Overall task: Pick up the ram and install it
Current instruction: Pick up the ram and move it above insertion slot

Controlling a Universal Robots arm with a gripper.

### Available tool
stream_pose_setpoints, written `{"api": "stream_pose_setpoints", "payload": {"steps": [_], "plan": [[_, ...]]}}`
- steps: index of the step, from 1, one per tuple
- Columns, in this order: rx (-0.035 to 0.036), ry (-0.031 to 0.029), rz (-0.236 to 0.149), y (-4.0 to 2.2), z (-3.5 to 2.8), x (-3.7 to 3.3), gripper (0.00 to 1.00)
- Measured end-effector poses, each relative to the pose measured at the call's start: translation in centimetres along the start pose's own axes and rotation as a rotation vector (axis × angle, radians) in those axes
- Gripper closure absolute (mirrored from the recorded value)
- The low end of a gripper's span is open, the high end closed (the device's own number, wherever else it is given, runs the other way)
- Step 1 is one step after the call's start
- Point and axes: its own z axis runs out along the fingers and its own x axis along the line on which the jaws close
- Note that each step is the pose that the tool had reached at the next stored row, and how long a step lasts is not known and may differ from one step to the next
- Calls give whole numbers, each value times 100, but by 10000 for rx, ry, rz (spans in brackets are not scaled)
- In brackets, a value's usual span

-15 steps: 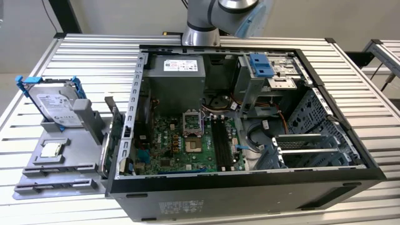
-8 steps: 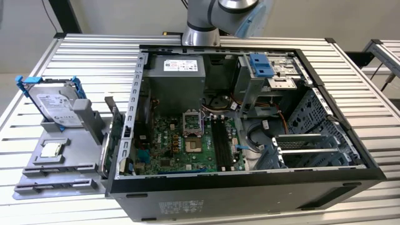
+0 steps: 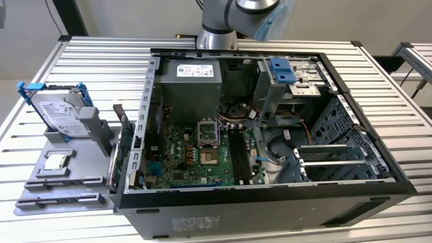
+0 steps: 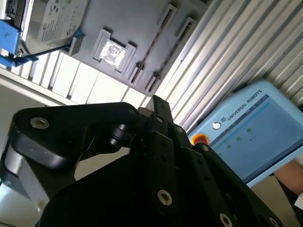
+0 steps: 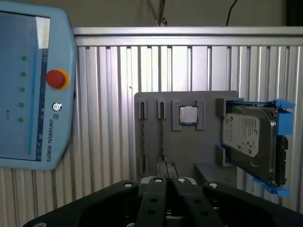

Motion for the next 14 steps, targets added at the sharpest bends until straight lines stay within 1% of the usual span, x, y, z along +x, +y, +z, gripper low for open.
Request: {"api": "stream_pose_setpoints", "payload": {"steps": [3,4,12,13,14], "plan": [[-10,4,-397,0,7,1,100],[-11,4,-465,0,9,1,100],[-12,4,-483,0,10,1,100],[-11,4,-483,0,10,1,0],[-11,4,-483,0,10,1,0]]}}
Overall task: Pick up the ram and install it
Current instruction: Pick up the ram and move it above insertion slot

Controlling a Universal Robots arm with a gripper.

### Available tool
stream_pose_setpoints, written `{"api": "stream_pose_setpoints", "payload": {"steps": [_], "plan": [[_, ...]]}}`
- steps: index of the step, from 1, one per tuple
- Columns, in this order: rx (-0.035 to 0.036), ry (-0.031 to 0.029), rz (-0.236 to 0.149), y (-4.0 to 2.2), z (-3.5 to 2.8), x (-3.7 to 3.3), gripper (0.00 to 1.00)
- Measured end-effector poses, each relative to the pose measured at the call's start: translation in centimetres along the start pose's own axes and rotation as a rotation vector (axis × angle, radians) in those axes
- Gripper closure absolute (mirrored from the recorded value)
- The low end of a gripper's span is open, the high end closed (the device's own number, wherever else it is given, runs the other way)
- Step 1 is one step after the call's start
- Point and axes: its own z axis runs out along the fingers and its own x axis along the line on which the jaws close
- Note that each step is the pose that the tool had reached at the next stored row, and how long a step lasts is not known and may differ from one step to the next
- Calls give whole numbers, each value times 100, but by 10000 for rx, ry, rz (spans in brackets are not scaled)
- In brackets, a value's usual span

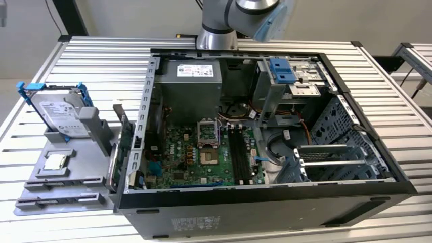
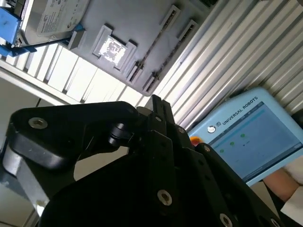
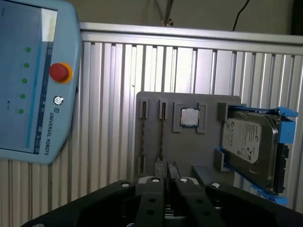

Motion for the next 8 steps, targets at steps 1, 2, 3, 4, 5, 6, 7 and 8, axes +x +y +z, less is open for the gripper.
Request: {"api": "stream_pose_setpoints", "payload": {"steps": [1,2,3,4,5,6,7,8], "plan": [[0,0,0,0,0,0,0],[0,0,-1,0,0,0,0],[0,0,-1,0,0,0,0],[0,0,-1,0,0,0,0],[0,0,-2,0,0,0,0],[-1,0,-2,0,0,0,0],[0,0,-2,0,0,0,0],[-1,0,-2,0,0,0,0]]}}
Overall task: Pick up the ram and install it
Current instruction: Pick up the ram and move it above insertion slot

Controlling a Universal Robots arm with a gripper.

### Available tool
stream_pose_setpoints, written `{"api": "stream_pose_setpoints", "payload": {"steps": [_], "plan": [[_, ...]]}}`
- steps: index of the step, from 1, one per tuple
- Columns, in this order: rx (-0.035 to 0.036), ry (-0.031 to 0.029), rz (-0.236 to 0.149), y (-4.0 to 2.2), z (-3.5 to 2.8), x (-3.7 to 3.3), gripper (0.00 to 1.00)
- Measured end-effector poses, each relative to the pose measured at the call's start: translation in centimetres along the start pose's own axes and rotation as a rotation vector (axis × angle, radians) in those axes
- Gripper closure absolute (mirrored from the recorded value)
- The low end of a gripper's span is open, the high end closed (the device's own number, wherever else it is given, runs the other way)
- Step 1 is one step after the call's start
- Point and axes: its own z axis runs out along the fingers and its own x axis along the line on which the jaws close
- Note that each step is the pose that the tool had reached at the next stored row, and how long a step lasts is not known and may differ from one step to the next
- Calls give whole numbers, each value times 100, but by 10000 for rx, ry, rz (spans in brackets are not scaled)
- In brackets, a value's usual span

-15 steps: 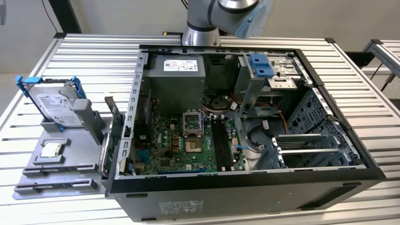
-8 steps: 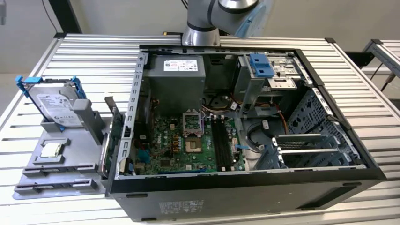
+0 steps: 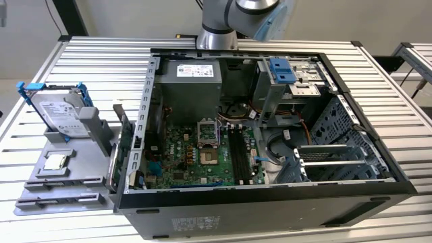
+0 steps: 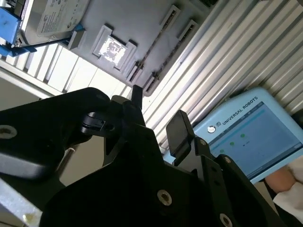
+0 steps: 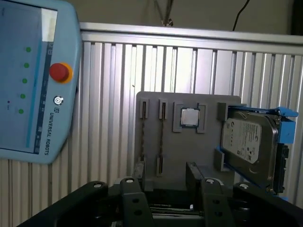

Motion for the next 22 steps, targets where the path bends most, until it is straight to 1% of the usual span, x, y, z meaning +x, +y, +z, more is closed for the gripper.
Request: {"api": "stream_pose_setpoints", "payload": {"steps": [5,7,10,13,19,22], "plan": [[-1,1,-1,0,0,0,0],[-20,11,-2,0,6,0,0],[-30,18,0,0,23,1,0],[-27,19,-1,7,59,3,0],[-14,19,-1,34,153,6,0],[7,19,-1,43,205,7,0]]}}
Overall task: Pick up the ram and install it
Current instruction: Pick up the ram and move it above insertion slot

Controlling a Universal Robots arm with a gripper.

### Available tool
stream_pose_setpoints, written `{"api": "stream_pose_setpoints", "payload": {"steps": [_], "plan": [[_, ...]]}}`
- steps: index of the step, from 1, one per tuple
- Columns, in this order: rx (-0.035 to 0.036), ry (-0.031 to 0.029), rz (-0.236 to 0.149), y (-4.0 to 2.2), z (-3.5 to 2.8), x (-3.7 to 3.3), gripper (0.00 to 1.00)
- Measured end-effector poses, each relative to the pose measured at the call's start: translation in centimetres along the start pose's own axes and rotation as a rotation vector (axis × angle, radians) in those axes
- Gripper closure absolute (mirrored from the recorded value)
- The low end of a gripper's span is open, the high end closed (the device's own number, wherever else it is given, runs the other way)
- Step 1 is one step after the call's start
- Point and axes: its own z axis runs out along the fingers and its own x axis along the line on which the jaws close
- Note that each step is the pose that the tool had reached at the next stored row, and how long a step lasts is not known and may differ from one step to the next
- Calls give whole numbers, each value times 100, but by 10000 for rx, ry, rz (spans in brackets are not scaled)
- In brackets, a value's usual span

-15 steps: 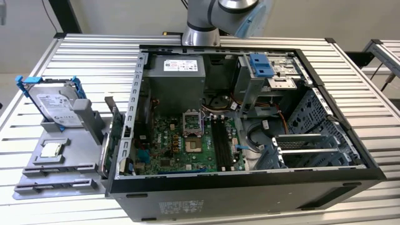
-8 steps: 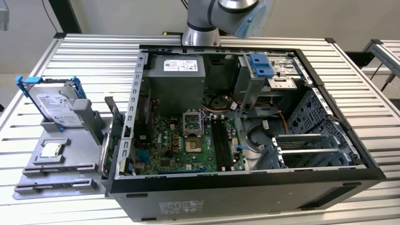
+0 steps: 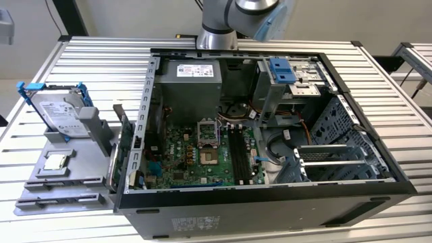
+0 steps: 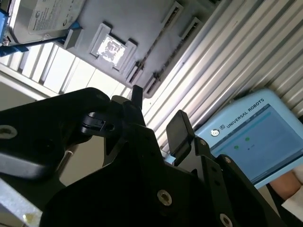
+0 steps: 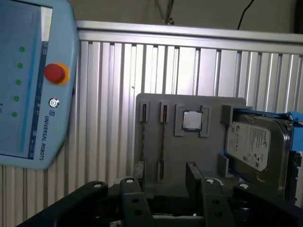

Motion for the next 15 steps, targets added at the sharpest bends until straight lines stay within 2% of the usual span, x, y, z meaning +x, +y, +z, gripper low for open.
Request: {"api": "stream_pose_setpoints", "payload": {"steps": [15], "plan": [[20,2,-1,8,203,5,0]]}}
